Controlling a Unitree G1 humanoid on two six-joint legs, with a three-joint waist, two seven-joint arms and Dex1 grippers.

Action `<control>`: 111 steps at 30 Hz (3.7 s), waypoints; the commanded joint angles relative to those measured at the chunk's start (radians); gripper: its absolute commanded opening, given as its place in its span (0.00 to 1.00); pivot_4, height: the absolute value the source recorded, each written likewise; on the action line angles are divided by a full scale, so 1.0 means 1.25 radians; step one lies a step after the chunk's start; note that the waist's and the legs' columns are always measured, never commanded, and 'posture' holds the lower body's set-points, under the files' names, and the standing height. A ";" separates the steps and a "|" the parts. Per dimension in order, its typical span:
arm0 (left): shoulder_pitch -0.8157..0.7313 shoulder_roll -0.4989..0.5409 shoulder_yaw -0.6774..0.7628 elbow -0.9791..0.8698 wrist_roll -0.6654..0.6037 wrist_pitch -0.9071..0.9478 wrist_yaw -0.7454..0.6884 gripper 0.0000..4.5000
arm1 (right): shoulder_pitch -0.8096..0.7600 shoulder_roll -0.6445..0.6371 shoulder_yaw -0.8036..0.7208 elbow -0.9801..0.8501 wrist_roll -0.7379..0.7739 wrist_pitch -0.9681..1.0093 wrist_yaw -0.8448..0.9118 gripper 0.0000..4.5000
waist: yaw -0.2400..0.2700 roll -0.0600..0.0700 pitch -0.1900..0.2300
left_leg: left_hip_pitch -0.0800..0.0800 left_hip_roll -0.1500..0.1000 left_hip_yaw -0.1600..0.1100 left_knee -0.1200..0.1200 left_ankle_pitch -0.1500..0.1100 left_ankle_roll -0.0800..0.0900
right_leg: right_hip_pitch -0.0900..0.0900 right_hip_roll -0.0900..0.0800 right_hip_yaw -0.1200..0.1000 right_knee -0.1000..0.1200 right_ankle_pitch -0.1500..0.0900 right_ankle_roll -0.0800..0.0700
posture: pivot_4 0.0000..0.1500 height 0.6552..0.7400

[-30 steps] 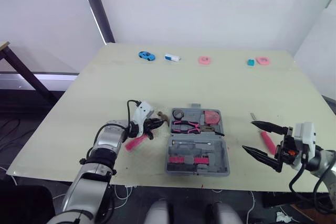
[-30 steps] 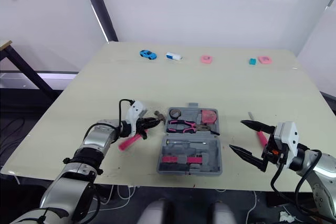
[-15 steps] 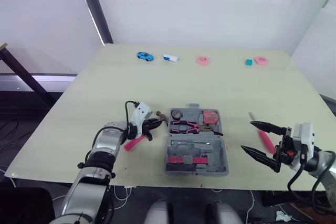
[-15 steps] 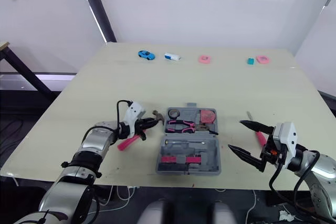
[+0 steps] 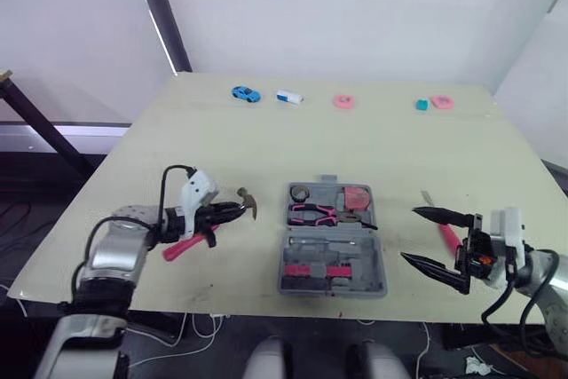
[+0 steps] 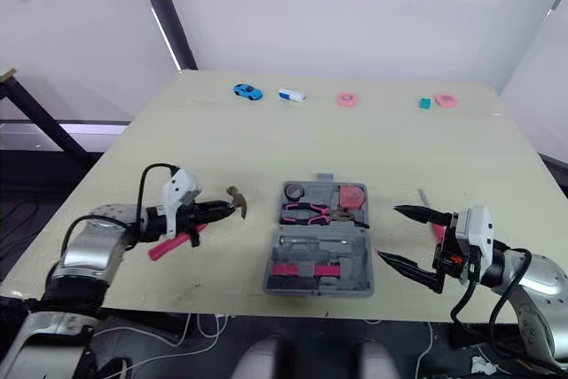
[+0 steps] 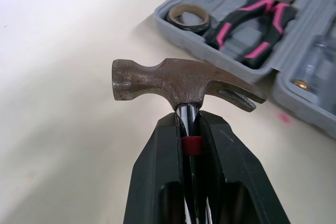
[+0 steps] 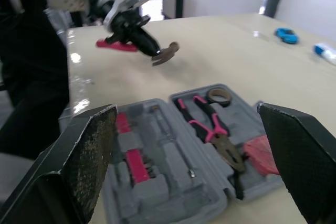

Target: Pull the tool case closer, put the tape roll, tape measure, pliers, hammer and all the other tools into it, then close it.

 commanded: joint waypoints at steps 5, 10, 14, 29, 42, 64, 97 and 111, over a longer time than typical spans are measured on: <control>-0.033 0.037 -0.023 -0.177 -0.060 0.082 -0.071 0.00 | -0.024 -0.015 0.005 0.003 0.017 -0.004 0.040 1.00 | -0.001 0.000 0.000 | 0.000 0.000 0.000 0.000 0.000 0.000 | 0.000 0.000 0.000 0.000 0.000 0.000 | 1.00 0.99; -0.116 0.023 -0.097 -0.272 -0.105 0.173 -0.124 0.00 | -0.013 -0.012 -0.006 0.026 0.004 -0.031 0.046 1.00 | 0.002 -0.001 0.001 | 0.000 0.000 0.000 0.000 0.000 0.000 | 0.000 0.000 0.000 0.000 0.000 0.000 | 1.00 0.99; -0.198 -0.023 -0.171 -0.260 -0.071 0.204 -0.096 0.00 | 0.002 -0.007 -0.011 0.031 -0.003 -0.047 0.041 1.00 | -0.001 -0.001 0.001 | 0.000 -0.001 0.000 0.000 0.000 0.000 | 0.000 0.001 0.000 0.000 -0.001 0.002 | 1.00 0.99; -0.372 -0.196 -0.465 -0.208 0.070 0.309 -0.075 0.00 | 0.085 0.000 -0.063 0.027 -0.015 -0.099 -0.002 1.00 | -0.001 -0.001 0.001 | 0.000 -0.001 -0.001 0.000 0.000 0.000 | 0.000 0.004 0.004 0.000 -0.002 0.003 | 1.00 0.99; -0.434 -0.344 -0.612 -0.069 0.167 0.338 -0.066 0.00 | 0.102 -0.023 -0.079 0.086 -0.022 -0.131 0.034 1.00 | -0.002 -0.001 0.001 | 0.000 -0.001 0.000 0.001 0.000 0.000 | 0.000 0.005 0.007 0.001 -0.002 0.003 | 1.00 0.99; -0.483 -0.469 -0.670 0.103 0.251 0.371 -0.075 0.00 | 0.086 -0.047 -0.099 0.143 -0.036 -0.165 0.050 1.00 | -0.001 0.000 0.001 | 0.000 -0.004 -0.001 0.002 0.000 0.001 | 0.000 0.006 0.013 0.002 -0.003 0.005 | 1.00 0.99; -0.448 -0.347 -0.471 -0.084 0.125 0.372 -0.118 0.29 | 0.072 -0.028 -0.078 0.145 -0.054 -0.176 0.032 1.00 | -0.005 0.001 0.000 | 0.000 -0.005 -0.002 0.002 0.000 0.001 | 0.000 0.006 0.015 0.004 -0.003 0.005 | 1.00 0.99; -0.308 -0.284 -0.303 0.028 0.032 0.073 -0.151 0.29 | 0.069 -0.022 -0.076 0.146 -0.055 -0.177 0.028 1.00 | -0.003 0.001 0.000 | 0.000 -0.005 -0.001 0.004 0.000 0.001 | 0.001 0.006 0.015 0.005 -0.002 0.004 | 1.00 0.99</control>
